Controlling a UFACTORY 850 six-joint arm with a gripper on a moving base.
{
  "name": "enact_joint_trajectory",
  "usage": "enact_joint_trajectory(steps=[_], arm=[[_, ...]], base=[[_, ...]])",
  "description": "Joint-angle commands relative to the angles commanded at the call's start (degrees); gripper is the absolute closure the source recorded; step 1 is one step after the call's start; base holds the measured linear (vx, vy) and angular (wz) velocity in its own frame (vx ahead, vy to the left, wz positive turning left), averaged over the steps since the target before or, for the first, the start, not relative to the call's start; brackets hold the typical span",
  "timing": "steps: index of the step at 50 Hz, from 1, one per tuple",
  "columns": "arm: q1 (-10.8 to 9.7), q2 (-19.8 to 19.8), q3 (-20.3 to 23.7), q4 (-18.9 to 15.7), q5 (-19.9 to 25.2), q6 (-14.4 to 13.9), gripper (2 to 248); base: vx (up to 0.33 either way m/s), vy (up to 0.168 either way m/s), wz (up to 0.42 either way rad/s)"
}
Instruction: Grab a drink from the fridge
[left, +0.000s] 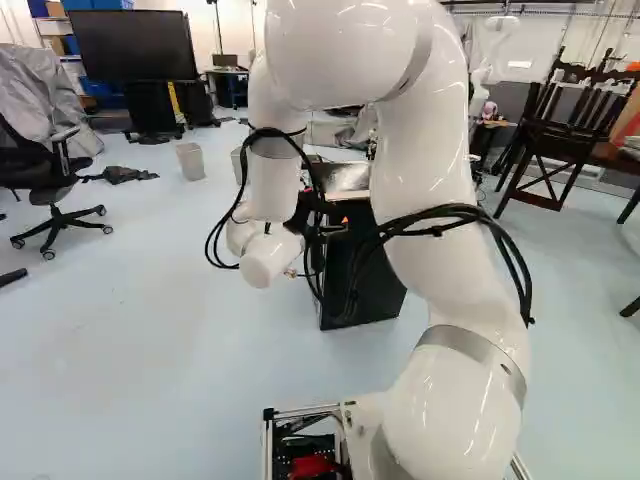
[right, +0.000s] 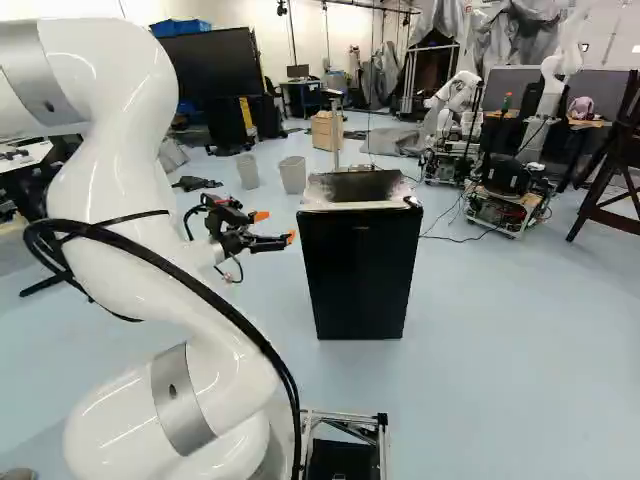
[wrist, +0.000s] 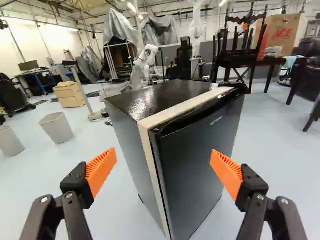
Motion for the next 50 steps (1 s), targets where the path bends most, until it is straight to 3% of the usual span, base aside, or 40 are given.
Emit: enact_joint_trajectory(steps=[11, 28, 50], arm=[[-1.1, -1.7, -2.9, 1.9, -0.3, 0.0, 3], [-1.2, -2.5, -3.6, 4.0, -1.3, 0.0, 3], [-1.5, -7.5, -5.8, 4.4, -1.7, 0.0, 3]], base=[[0.000, 0.000, 0.000], [0.000, 0.000, 0.000], [0.000, 0.000, 0.000]])
